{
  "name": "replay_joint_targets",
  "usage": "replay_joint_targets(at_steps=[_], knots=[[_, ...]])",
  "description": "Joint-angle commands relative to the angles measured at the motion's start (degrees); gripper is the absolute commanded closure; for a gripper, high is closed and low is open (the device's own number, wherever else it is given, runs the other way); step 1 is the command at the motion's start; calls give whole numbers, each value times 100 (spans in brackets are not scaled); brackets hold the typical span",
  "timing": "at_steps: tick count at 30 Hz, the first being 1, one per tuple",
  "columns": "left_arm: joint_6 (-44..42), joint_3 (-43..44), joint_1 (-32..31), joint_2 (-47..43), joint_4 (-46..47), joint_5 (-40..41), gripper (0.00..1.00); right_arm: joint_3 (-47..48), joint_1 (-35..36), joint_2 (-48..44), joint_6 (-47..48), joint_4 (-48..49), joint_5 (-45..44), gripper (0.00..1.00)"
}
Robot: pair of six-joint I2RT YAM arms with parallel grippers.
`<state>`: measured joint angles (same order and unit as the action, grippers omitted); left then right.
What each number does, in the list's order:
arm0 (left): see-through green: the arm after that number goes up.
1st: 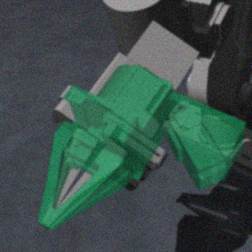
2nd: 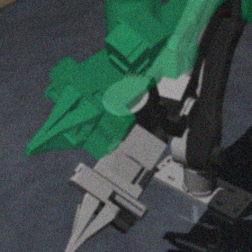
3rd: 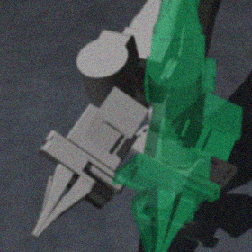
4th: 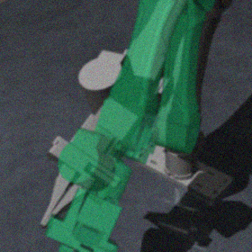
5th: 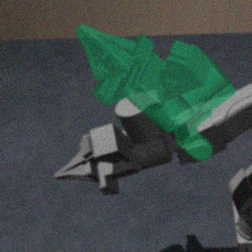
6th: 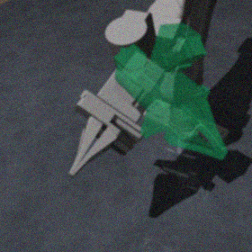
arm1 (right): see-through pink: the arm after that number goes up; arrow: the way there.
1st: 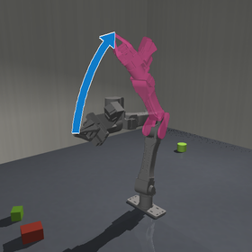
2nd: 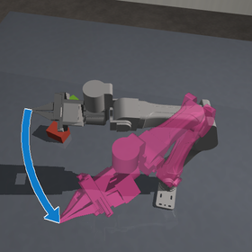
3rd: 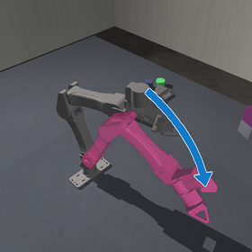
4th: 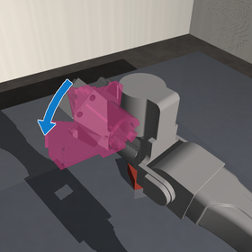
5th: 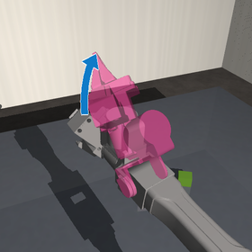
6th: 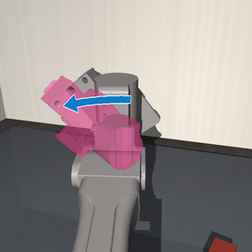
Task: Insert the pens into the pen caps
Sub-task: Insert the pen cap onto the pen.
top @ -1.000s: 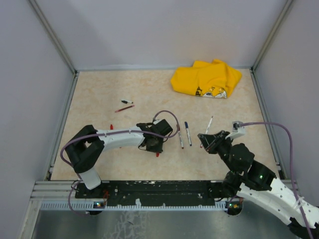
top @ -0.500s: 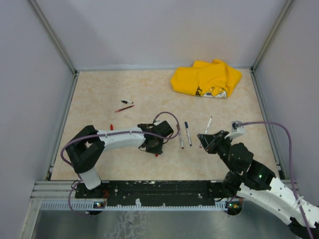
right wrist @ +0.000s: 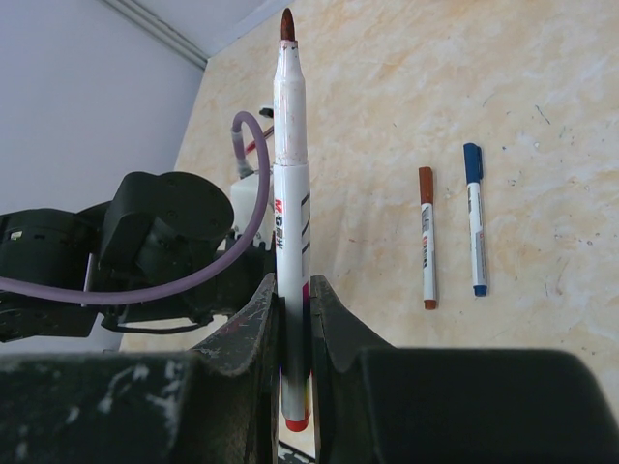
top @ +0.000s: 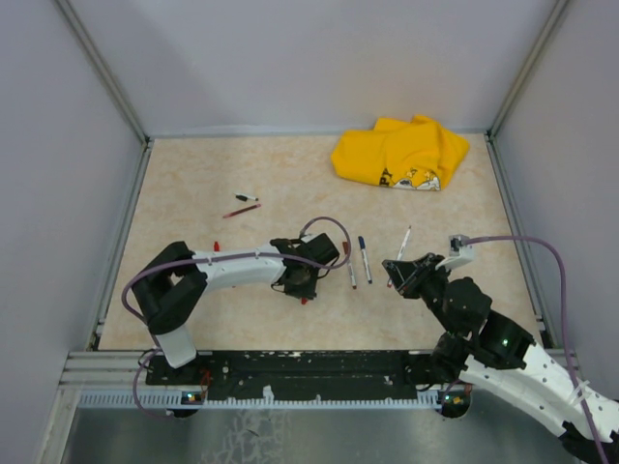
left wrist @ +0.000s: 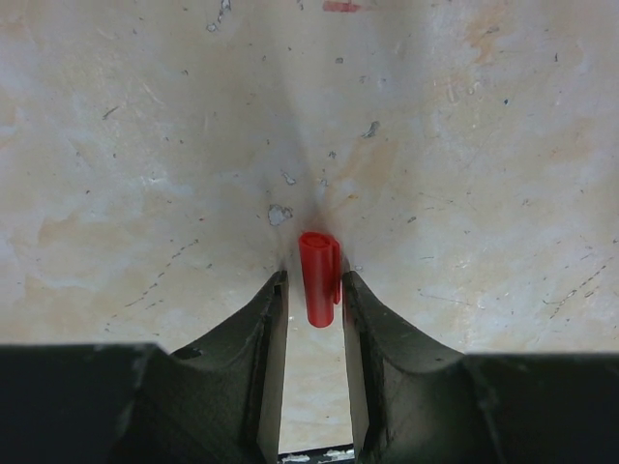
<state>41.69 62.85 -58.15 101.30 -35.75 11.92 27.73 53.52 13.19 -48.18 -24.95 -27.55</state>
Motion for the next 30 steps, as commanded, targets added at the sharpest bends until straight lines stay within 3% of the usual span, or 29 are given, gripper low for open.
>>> replay_joint_targets(at_steps=[1,9,21,30], knots=[[-47,33,-30,271,159,-23,66,80,54,37,-24,227,-98,100],[-78,143,-30,328,186,-26,68,62,61,26,-24,197,-101,100],[-60,-1,-30,169,75,147,81,71,54,-1,-33,151,-102,100],[-501,-391,-30,-1062,709,142,83,67,60,12,-35,93,-84,100]])
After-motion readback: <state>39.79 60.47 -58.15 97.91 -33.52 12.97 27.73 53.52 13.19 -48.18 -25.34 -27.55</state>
